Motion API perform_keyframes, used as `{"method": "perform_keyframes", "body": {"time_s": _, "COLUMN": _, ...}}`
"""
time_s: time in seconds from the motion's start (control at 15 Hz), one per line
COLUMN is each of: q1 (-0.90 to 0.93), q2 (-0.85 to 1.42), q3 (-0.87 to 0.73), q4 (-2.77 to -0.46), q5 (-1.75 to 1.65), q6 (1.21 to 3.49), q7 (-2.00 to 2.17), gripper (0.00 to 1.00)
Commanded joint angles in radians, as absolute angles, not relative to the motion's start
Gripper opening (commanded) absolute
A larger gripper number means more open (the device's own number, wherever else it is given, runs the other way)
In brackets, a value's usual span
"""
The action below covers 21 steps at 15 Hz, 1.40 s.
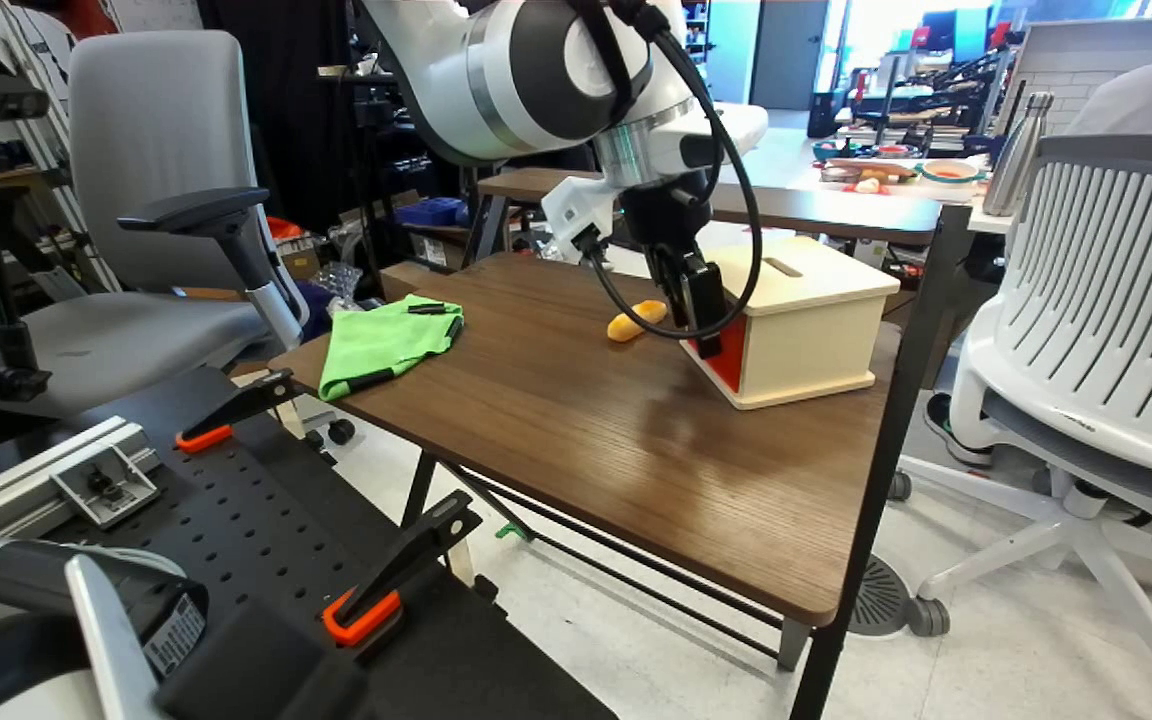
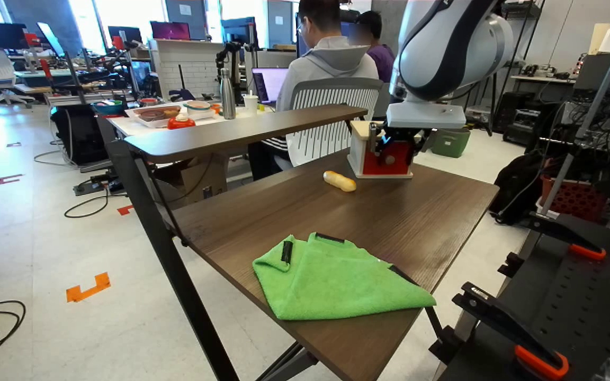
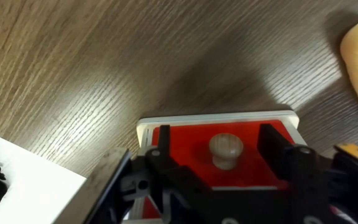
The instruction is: Open the drawer
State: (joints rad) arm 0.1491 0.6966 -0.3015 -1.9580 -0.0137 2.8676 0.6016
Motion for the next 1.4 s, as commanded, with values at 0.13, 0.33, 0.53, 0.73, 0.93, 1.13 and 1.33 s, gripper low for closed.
{"method": "perform_keyframes", "body": {"time_s": 0.13, "q1": 0.193, "q2": 0.734, "q3": -0.344, "q4": -1.929, "q5": -0.004, "q6": 2.897, "q7": 0.613, "gripper": 0.27}}
{"method": "perform_keyframes", "body": {"time_s": 0.33, "q1": 0.207, "q2": 0.726, "q3": -0.35, "q4": -1.944, "q5": -0.007, "q6": 2.9, "q7": 0.611, "gripper": 0.05}}
{"method": "perform_keyframes", "body": {"time_s": 0.53, "q1": 0.213, "q2": 0.696, "q3": -0.34, "q4": -1.982, "q5": -0.003, "q6": 2.872, "q7": 0.602, "gripper": 0.07}}
{"method": "perform_keyframes", "body": {"time_s": 0.73, "q1": 0.225, "q2": 0.647, "q3": -0.333, "q4": -2.042, "q5": -0.01, "q6": 2.843, "q7": 0.587, "gripper": 0.07}}
{"method": "perform_keyframes", "body": {"time_s": 0.93, "q1": 0.229, "q2": 0.595, "q3": -0.319, "q4": -2.104, "q5": -0.014, "q6": 2.814, "q7": 0.569, "gripper": 0.07}}
{"method": "perform_keyframes", "body": {"time_s": 1.13, "q1": 0.224, "q2": 0.541, "q3": -0.296, "q4": -2.17, "q5": -0.018, "q6": 2.785, "q7": 0.544, "gripper": 0.07}}
{"method": "perform_keyframes", "body": {"time_s": 1.33, "q1": 0.211, "q2": 0.507, "q3": -0.276, "q4": -2.201, "q5": -0.016, "q6": 2.758, "q7": 0.529, "gripper": 0.4}}
